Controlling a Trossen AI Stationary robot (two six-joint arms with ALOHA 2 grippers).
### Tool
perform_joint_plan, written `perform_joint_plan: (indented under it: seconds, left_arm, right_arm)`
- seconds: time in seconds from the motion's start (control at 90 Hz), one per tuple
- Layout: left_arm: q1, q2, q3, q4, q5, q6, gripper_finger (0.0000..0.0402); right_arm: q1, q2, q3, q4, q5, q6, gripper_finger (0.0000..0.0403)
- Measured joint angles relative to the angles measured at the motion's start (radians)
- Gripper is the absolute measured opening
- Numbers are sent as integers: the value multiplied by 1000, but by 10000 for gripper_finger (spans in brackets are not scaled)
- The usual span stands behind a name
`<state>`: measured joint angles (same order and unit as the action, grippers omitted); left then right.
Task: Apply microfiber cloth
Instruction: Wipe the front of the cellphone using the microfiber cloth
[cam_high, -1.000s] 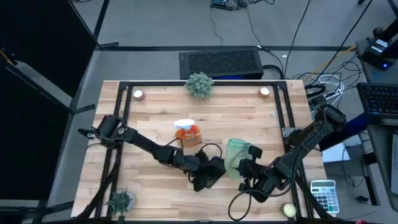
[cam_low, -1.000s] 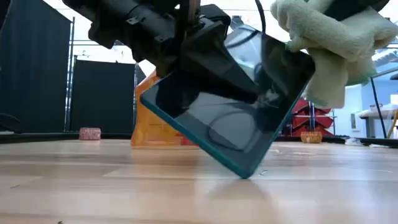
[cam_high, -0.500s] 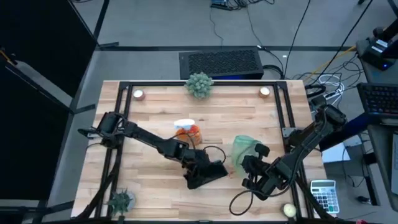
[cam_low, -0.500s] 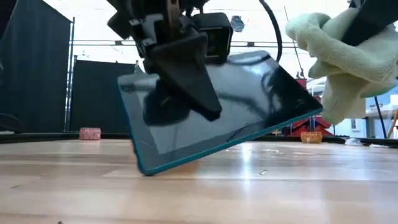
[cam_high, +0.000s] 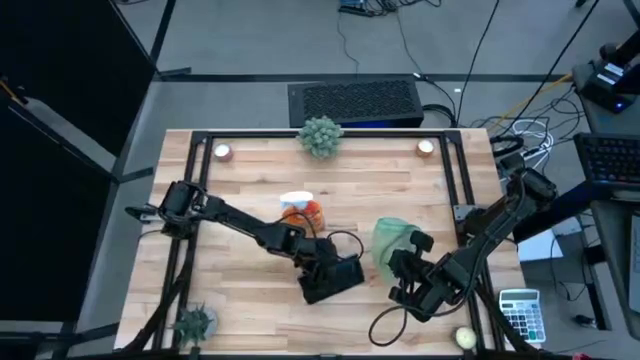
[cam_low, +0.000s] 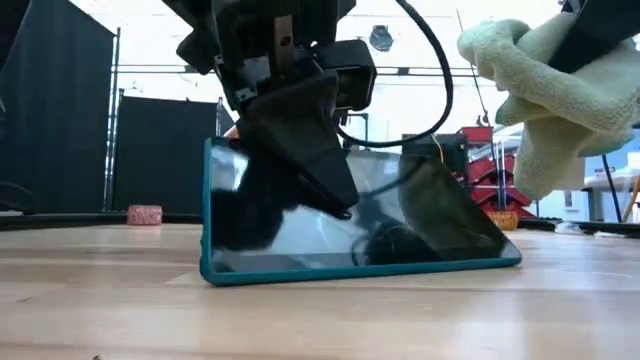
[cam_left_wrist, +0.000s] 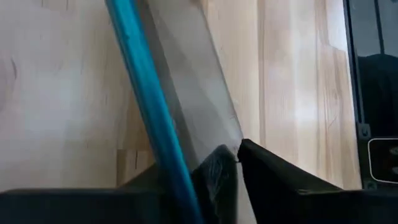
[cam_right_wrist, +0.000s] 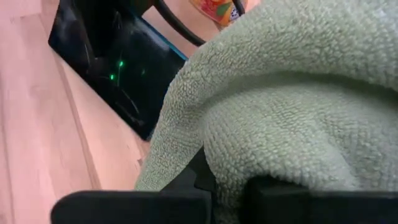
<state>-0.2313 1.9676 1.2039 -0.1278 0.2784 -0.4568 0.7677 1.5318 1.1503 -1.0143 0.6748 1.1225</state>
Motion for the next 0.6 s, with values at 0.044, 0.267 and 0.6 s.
perform_joint_plan:
  seconds: [0.044,0.267,0.6]
  left_arm:
    - [4,1,0,-12,6,0,136]
    - [41,-64,8,-115,2,0,151]
    - [-65,-192,14,-259,-146,-8,150]
  right_arm:
    - [0,0,0,0,0,0,6]
    - [0,0,0,0,1,-2,6]
    - [6,0,-2,141,3,-108,6]
